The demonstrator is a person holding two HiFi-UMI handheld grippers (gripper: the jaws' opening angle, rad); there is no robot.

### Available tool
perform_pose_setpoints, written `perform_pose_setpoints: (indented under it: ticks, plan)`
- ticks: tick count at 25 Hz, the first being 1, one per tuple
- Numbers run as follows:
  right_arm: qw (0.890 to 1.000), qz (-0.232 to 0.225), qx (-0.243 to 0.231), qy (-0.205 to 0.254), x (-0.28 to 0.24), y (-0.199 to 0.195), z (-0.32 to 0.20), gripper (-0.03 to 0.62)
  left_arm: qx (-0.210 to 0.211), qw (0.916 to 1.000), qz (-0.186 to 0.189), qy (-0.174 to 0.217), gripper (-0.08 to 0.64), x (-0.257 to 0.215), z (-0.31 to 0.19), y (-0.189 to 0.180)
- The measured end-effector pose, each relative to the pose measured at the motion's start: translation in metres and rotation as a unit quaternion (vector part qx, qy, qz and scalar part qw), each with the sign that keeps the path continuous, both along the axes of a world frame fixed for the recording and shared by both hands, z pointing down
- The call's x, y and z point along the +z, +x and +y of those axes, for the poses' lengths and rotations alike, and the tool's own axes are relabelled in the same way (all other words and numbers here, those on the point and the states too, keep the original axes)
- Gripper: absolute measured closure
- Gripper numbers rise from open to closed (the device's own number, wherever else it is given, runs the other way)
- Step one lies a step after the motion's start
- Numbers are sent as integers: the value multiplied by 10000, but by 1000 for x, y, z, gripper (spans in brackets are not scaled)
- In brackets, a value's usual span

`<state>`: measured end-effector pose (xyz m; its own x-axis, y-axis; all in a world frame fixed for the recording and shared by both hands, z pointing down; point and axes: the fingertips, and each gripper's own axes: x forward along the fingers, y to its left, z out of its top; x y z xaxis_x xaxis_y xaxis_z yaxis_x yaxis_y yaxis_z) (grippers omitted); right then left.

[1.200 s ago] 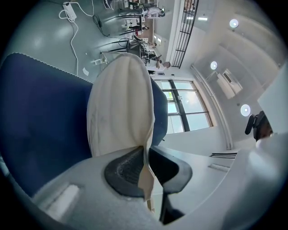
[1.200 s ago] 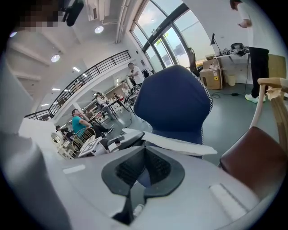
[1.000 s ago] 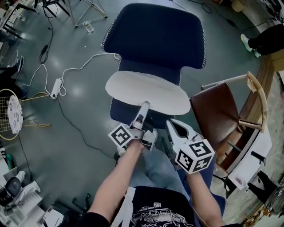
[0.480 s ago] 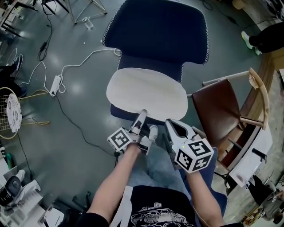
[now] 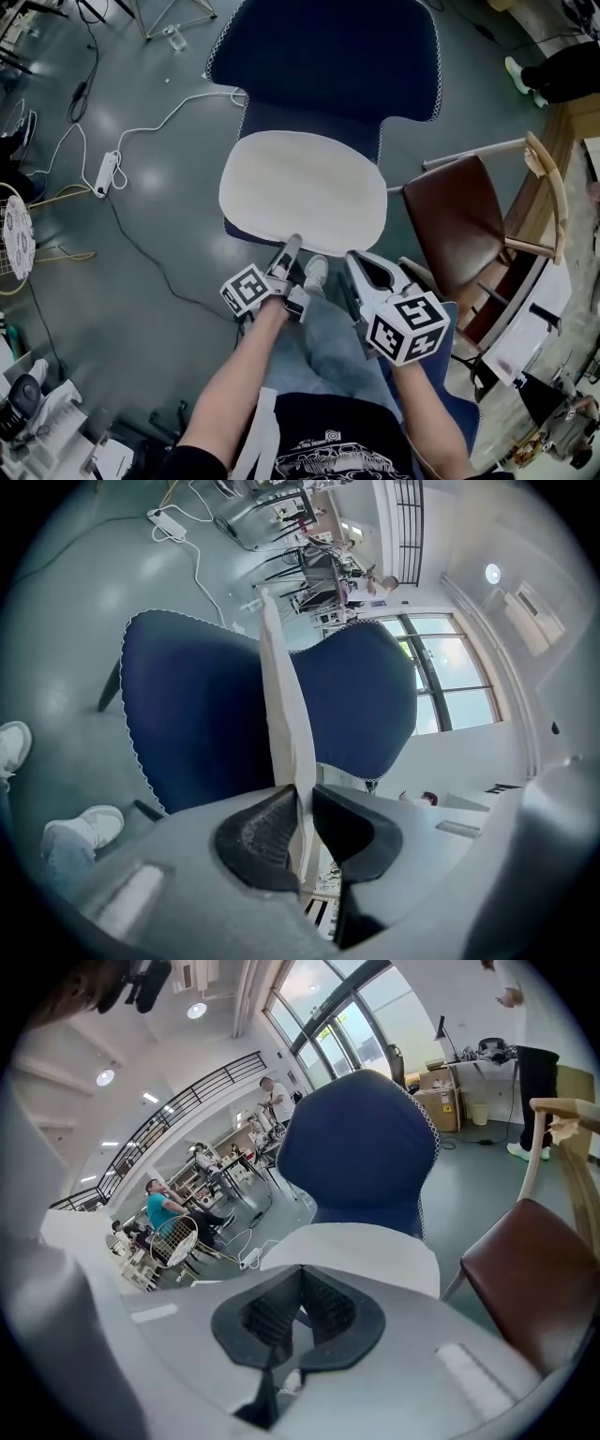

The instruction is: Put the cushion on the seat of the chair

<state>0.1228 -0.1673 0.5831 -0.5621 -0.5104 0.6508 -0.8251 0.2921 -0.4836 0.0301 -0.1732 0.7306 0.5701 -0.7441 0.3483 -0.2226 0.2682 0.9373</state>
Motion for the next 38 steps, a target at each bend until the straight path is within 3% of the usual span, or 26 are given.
perform_pose_setpoints:
  ticks: [6,12,16,23,26,31,38]
  plan:
    - [9999,13,-46,-121,9,-1,12,595,435,9971,-398,-486,469,31,20,3]
    - [9998,47,-40,-187,12,-3,19,595,669,9930,-504,-829,338,46,25,4]
    - [9998,68,0,-193,12,-5,21,595,1020,9870,-675,-1042,288,53,33,4]
    - [9998,55,149,-98,2,-12,20,595,1539,9753,-937,-1281,279,57,50,-5]
    - [9997,35,237,-56,-2,-18,21,595,1757,9716,-1015,-1216,279,51,53,-9]
    - [9994,19,344,-71,-11,-20,32,595,1946,9723,-915,-914,281,18,52,-4]
    - [9977,10,666,82,-26,-28,32,595,2542,9623,-961,113,300,-55,30,4]
